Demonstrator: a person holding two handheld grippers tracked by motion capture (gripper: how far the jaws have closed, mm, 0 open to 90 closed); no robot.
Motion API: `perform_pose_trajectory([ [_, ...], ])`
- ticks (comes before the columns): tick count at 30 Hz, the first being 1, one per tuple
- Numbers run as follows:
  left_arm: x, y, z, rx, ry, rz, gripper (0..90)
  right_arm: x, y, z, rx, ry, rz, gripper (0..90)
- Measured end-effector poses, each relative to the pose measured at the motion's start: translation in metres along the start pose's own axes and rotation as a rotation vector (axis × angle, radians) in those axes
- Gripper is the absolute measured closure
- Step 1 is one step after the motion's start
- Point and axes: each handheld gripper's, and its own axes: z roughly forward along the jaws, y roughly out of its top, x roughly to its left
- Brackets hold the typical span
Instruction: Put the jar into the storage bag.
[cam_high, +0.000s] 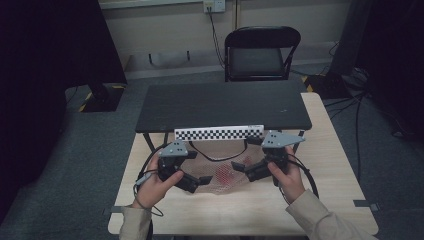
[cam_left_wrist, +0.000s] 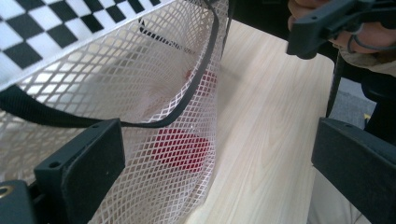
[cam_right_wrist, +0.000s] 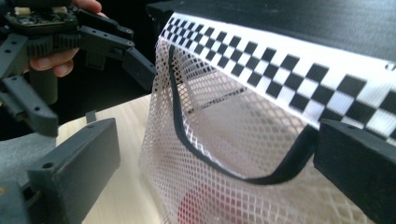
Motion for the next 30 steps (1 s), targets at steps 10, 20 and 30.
perform_pose_trajectory([
  [10,0.005,-0.016,0.005,-0.008,-0.003,-0.042,2.3,-0.004,-0.019,-0.009,0.059,-0.005,0.011,0.0],
  [20,0.011,-0.050,0.007,0.036,-0.003,-0.087,2.6,-0.012,-0.048,-0.025,0.119,-0.024,0.032,0.3],
  [30,0.019,-0.077,0.016,0.105,0.011,-0.084,2.5,-0.020,-0.079,-0.040,0.163,-0.044,0.054,0.4],
])
